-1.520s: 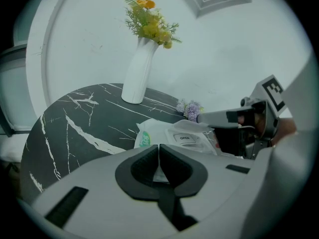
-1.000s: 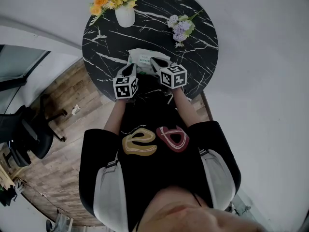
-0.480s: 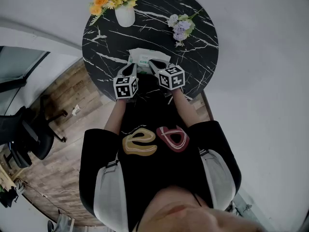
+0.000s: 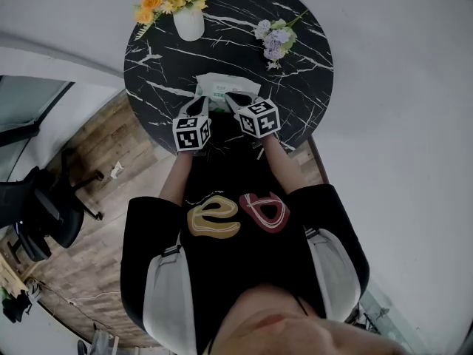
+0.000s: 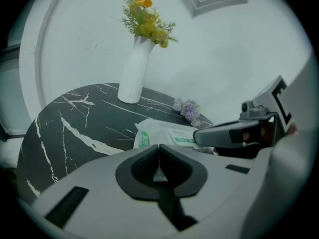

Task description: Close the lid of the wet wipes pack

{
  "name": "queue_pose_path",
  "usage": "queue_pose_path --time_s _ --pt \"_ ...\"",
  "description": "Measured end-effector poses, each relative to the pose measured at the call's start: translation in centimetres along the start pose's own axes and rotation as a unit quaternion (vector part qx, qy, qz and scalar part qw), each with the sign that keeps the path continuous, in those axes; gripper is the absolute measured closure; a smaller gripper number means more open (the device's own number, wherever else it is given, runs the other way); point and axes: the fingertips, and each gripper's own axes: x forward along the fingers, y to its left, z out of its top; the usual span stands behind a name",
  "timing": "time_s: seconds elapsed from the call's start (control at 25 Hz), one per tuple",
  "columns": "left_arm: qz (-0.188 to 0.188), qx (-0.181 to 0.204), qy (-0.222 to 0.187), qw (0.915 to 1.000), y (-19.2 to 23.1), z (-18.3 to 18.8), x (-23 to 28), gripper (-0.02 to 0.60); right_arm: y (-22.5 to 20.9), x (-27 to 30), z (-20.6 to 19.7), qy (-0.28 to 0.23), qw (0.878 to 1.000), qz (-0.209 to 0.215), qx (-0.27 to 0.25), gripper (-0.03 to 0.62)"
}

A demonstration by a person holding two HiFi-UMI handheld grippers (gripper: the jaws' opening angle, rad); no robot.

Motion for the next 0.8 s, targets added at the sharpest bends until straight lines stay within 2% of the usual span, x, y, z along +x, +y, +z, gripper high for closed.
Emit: queue_pose_path --time_s 0.36,0.8 --pt "-0.009 0.004 0.001 1.0 0.1 -0.2 0.2 0.561 0.3 0.8 -1.0 0.048 0.999 -0.013 -0.004 0.583" --pt "-0.018 0.009 0.005 0.9998 0.1 -0.2 0.2 0.562 0.3 1.1 -1.4 0.063 0.998 -0.028 -0.015 0.583"
